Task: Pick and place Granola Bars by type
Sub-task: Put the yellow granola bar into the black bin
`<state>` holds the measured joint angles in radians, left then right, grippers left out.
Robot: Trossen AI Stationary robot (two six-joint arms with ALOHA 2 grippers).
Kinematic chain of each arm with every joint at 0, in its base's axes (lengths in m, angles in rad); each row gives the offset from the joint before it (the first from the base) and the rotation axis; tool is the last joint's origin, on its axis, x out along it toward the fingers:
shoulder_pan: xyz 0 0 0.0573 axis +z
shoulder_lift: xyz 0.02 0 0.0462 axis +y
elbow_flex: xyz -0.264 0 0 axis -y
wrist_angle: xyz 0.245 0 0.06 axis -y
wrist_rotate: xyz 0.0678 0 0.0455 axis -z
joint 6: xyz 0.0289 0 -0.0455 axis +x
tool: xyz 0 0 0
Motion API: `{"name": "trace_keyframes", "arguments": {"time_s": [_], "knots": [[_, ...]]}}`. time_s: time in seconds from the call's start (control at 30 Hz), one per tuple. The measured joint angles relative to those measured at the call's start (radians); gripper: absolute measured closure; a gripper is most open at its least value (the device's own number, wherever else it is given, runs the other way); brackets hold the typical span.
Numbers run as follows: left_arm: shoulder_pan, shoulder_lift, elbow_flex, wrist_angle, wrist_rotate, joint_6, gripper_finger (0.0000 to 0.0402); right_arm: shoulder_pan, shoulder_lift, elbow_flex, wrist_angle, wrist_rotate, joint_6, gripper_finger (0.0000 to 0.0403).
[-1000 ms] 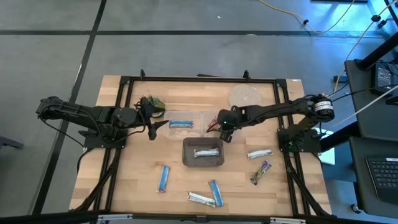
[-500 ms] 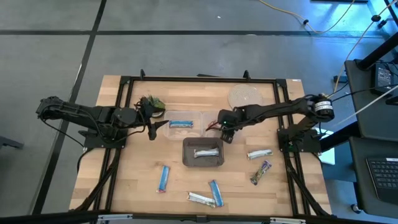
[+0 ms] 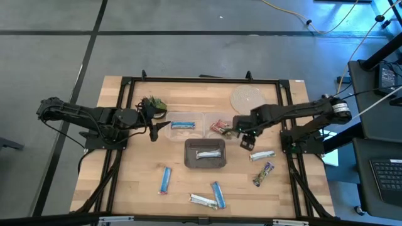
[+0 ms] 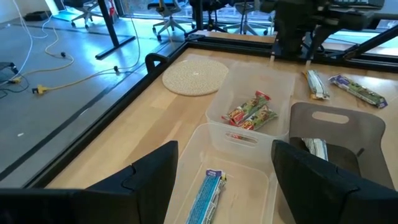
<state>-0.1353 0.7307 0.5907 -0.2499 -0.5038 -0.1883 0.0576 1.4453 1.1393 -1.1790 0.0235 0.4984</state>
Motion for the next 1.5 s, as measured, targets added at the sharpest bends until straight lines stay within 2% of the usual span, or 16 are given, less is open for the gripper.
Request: {"name": "trace_keyframes", "arguments": {"time_s": [0.17, 0.33, 0.4, 0.53, 0.6, 0.83, 0.93, 1.03, 1.23, 1.5], "knots": [[0.0, 0.0, 0.0, 0.0, 0.0, 0.0, 0.015, 0.089, -0.002, -0.001, -0.093, 0.0, 0.044, 0.0182], [0.0, 0.0, 0.0, 0.01, 0.0, 0.0, 0.015, 0.18, -0.002, -0.001, -0.101, 0.014, 0.048, 0.0182], [0.0, 0.0, 0.0, 0.023, 0.0, 0.0, 0.0151, 0.217, -0.002, -0.001, -0.1, 0.054, 0.047, 0.0182], [0.0, 0.0, 0.0, 0.055, 0.0, 0.0, 0.015, 0.303, -0.002, -0.002, -0.132, 0.24, 0.043, 0.0182], [0.0, 0.0, 0.0, 0.068, 0.0, -0.001, 0.0151, 0.341, -0.002, -0.002, -0.148, 0.276, 0.042, 0.0182], [0.0, 0.0, 0.0, 0.075, 0.0, -0.056, 0.015, 0.475, -0.002, -0.015, -0.132, 0.275, 0.025, 0.0182], [0.0, 0.0, 0.0, 0.075, 0.0, -0.081, 0.0151, 0.516, -0.017, -0.085, -0.086, 0.275, 0.049, 0.0182], [0.0, 0.0, 0.0, 0.075, 0.0, -0.087, 0.015, 0.547, -0.044, -0.192, 0.014, 0.231, 0.074, 0.0182], [0.0, 0.0, 0.0, 0.075, 0.0, -0.09, 0.0151, 0.559, -0.09, -0.367, 0.257, 0.163, 0.074, 0.0182], [0.0, 0.0, 0.0, 0.075, 0.0, -0.09, 0.015, 0.541, -0.092, -0.501, 0.384, 0.158, 0.076, 0.0182]]}}
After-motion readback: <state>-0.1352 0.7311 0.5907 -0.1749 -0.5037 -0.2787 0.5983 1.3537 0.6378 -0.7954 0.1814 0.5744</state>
